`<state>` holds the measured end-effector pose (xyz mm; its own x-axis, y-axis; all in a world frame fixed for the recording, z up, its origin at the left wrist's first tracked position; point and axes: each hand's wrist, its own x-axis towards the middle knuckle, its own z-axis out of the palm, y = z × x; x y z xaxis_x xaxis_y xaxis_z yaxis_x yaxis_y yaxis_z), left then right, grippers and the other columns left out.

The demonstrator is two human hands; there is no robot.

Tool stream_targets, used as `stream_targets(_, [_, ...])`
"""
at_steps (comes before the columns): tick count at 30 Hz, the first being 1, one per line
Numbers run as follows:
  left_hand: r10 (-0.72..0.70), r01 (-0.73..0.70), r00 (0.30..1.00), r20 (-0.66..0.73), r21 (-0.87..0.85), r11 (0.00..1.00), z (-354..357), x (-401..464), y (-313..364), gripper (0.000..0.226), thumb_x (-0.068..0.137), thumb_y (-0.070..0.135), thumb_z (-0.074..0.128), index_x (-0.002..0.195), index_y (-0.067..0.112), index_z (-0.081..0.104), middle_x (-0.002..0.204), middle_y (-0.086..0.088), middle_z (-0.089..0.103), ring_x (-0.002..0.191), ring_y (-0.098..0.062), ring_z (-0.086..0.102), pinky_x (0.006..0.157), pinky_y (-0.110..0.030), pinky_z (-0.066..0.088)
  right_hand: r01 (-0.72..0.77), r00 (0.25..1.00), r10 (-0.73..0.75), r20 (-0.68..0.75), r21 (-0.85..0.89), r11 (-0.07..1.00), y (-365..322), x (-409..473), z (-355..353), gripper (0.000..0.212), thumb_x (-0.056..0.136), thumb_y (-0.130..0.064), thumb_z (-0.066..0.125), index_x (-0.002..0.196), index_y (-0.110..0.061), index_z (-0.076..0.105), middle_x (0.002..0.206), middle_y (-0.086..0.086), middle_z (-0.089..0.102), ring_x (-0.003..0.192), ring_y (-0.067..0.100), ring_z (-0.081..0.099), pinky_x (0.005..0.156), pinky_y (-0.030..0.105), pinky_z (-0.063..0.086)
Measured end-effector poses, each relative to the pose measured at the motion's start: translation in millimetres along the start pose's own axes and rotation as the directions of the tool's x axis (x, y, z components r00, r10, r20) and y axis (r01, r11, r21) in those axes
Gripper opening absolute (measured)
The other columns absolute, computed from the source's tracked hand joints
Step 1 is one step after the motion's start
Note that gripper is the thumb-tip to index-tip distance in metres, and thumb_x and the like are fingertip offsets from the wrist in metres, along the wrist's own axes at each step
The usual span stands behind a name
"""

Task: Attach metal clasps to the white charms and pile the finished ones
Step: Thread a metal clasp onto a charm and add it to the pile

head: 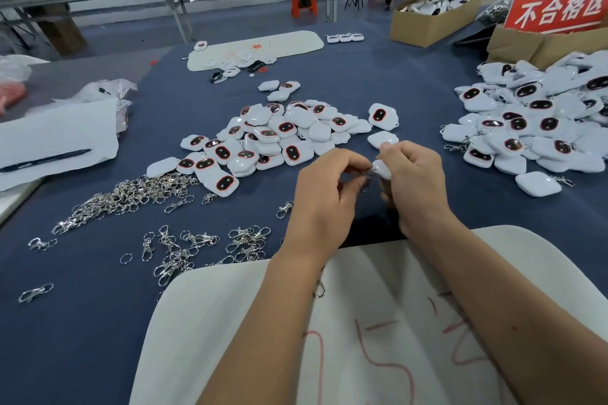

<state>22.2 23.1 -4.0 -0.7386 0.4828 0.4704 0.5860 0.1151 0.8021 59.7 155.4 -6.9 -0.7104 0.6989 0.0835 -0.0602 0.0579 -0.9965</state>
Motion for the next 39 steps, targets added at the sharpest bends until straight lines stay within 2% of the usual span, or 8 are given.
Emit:
stream_targets(6, [-0.074,0.069,0.995,-0.059,-0.089,0.994,0.0,0.1,1.9,0.018,0.089,-0.003,0.069,0.088,0.014,0.075,0.084,0.011,0.074,0.083,-0.01,0.069,0.077,-0.023,0.055,-0.049,0.996,0.046,0.083,0.035,0.998,0.0,2.1,-0.7,0.034,0.103,-0.023,0.058,0.077,-0.003,0.052,0.06,0.008,0.035,0.045,0.017,0.028,0.042,0.023,0.026])
stream_targets(12, [-0.163,0.15,0.985,-0.053,-0.191,0.97,0.3,1.8,2.4,0.018,0.088,-0.005,0.071,0.088,0.012,0.074,0.082,0.006,0.075,0.073,-0.005,0.068,0.069,-0.013,0.05,-0.065,0.99,0.055,0.128,0.079,0.995,1.0,1.7,0.5,0.051,0.105,-0.029,0.059,0.083,0.014,0.044,0.057,0.006,0.036,0.044,0.015,0.029,0.041,0.021,0.026])
stream_targets(17, [-0.193,0.166,0.972,-0.133,-0.193,0.967,-2.3,3.6,-1.2,0.017,0.087,-0.003,0.073,0.084,0.013,0.075,0.077,0.004,0.075,0.069,-0.007,0.07,0.068,-0.015,0.051,-0.083,0.971,0.036,0.235,0.191,0.978,2.0,-0.3,-1.9,0.031,0.1,-0.019,0.062,0.078,-0.002,0.049,0.066,0.004,0.035,0.05,0.013,0.026,0.045,0.024,0.025])
stream_targets(20, [-0.21,0.183,0.957,-0.202,-0.142,0.973,-4.2,3.5,-4.4,0.015,0.086,-0.002,0.074,0.083,0.013,0.075,0.073,0.009,0.073,0.065,-0.002,0.066,0.065,-0.01,0.048,-0.08,0.949,0.009,0.315,0.214,0.974,0.6,-1.8,-4.5,0.003,0.087,-0.018,0.067,0.085,-0.015,0.066,0.065,-0.001,0.048,0.051,0.011,0.033,0.043,0.022,0.029])
stream_targets(32, [0.021,-0.013,1.0,-0.016,0.388,0.922,-22.2,4.9,-9.8,0.022,0.09,0.0,0.059,0.09,0.015,0.075,0.079,0.0,0.07,0.077,-0.02,0.062,0.073,-0.041,0.05,0.028,0.937,-0.078,0.341,0.149,0.988,6.6,-6.2,-2.7,0.027,0.091,-0.021,0.081,0.1,0.0,0.067,0.068,0.003,0.063,0.056,0.015,0.053,0.052,0.029,0.053])
stream_targets(34, [-0.02,0.045,0.994,-0.108,0.235,0.971,-17.2,4.3,-4.7,0.02,0.09,0.0,0.065,0.086,0.016,0.076,0.077,0.003,0.072,0.075,-0.017,0.065,0.072,-0.033,0.053,0.013,0.94,-0.087,0.331,0.22,0.975,4.4,-6.3,-3.7,0.028,0.09,-0.028,0.08,0.098,-0.003,0.069,0.071,0.003,0.065,0.056,0.014,0.054,0.051,0.027,0.052])
stream_targets(36, [-0.169,0.151,0.96,-0.225,-0.095,0.984,-10.3,4.0,0.6,0.02,0.089,0.0,0.071,0.087,0.019,0.076,0.079,0.005,0.075,0.075,-0.01,0.069,0.072,-0.022,0.055,-0.02,0.936,-0.103,0.336,0.343,0.939,1.7,-6.4,-3.2,0.031,0.087,-0.033,0.077,0.1,-0.006,0.07,0.076,0.004,0.069,0.057,0.011,0.053,0.05,0.023,0.05])
stream_targets(39, [-0.411,0.3,0.901,-0.138,-0.486,0.821,0.0,2.9,5.8,0.017,0.093,0.006,0.071,0.099,0.022,0.074,0.082,0.001,0.077,0.08,-0.01,0.069,0.081,-0.024,0.055,-0.073,0.918,-0.122,0.377,0.464,0.883,0.2,-5.9,-2.5,0.04,0.086,-0.034,0.078,0.109,-0.003,0.068,0.083,0.007,0.07,0.058,0.01,0.05,0.051,0.021,0.048])
